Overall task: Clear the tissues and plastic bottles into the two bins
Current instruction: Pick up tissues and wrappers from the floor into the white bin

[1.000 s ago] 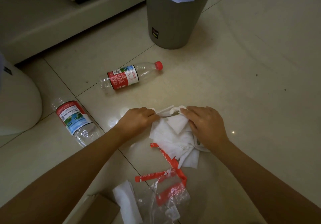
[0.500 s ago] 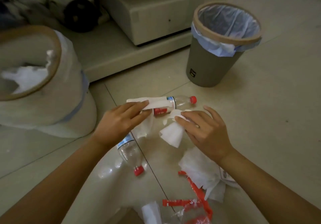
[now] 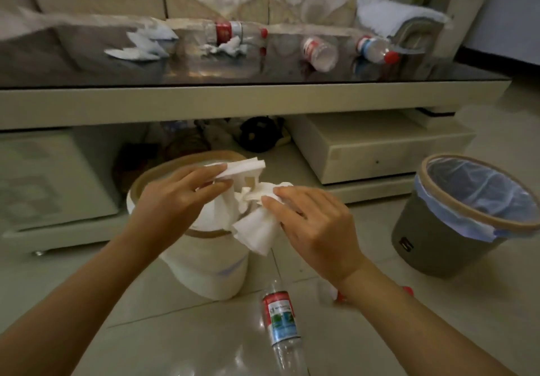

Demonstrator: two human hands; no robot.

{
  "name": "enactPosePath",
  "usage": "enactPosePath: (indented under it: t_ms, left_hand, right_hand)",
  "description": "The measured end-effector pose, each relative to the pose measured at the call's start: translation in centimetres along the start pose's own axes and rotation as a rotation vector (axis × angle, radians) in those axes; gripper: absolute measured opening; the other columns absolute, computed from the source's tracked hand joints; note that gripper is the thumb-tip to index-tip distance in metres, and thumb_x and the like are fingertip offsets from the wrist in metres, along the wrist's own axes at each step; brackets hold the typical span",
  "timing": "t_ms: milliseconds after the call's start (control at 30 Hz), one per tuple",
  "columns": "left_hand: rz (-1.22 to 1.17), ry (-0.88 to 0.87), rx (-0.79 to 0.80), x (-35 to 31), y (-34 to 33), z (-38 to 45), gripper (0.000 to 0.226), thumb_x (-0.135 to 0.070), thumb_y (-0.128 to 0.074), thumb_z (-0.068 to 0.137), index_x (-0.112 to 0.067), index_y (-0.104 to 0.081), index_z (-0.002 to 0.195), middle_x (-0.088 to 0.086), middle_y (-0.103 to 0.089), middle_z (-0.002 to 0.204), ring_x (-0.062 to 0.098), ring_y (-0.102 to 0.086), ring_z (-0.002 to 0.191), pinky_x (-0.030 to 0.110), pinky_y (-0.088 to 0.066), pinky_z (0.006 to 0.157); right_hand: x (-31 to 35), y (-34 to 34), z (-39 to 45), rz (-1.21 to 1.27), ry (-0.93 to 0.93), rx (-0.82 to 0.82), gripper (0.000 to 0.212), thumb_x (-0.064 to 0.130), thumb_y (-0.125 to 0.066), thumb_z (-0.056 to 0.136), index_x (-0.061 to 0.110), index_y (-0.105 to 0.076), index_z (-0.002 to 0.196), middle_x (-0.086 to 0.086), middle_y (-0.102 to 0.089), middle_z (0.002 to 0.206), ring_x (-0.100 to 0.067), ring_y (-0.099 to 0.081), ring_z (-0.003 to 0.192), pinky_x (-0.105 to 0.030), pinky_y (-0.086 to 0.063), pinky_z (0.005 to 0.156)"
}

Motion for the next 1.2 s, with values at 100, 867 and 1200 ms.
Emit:
enactPosePath:
  t_ms: [100, 867, 1200]
  left_hand:
    - [0.068, 0.084, 0.12, 3.6, -1.0, -0.5, 0.064, -0.008, -0.091, 0.052, -0.014, -0.069, 0.111, 0.013, -0.063, 0.122, 0.034, -0.065, 0.102, 0.042, -0.057, 0.068]
    - [-0.15, 0.24, 0.027, -1.8, -2.3, 0.0, 0.033, -0.037, -0.056, 0.092, -0.018, -0.063, 0.118, 0.003, -0.067, 0.113, 0.019, -0.065, 0.095, 0.024, -0.044, 0.069]
    - [-0.371, -0.111, 0.293, -22.1, -12.5, -1.8, 0.06, -0.053, -0.056, 0.086, -0.016, -0.051, 0.133, 0.004, -0.06, 0.126, 0.022, -0.06, 0.109, 0.035, -0.05, 0.078]
  right_hand:
    - [1.9, -2.1, 3.6, 0.025, 0.043, -0.048, 0.025, 0.018, -0.069, 0.088, 0.016, -0.071, 0.113, -0.009, -0.071, 0.107, -0.024, -0.068, 0.096, -0.036, -0.055, 0.077]
    - [0.2, -6.0, -1.0, 0.125, -0.147, 0.355, 0.041, 0.025, -0.056, 0.088, 0.017, -0.058, 0.128, -0.007, -0.062, 0.126, -0.023, -0.057, 0.115, -0.04, -0.043, 0.098]
    - [-3.7, 2.0, -20.5, -0.052, -0.38, 0.57, 0.042, 0.018, -0.06, 0.083, 0.013, -0.062, 0.125, -0.01, -0.062, 0.125, -0.027, -0.058, 0.112, -0.04, -0.046, 0.092]
Point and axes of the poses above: each hand's wrist, its own z-axis towards the middle knuckle, its own y-axis out of the back of the hand, x = y × z, the point moved 9 cm from there along z, towards the middle knuckle
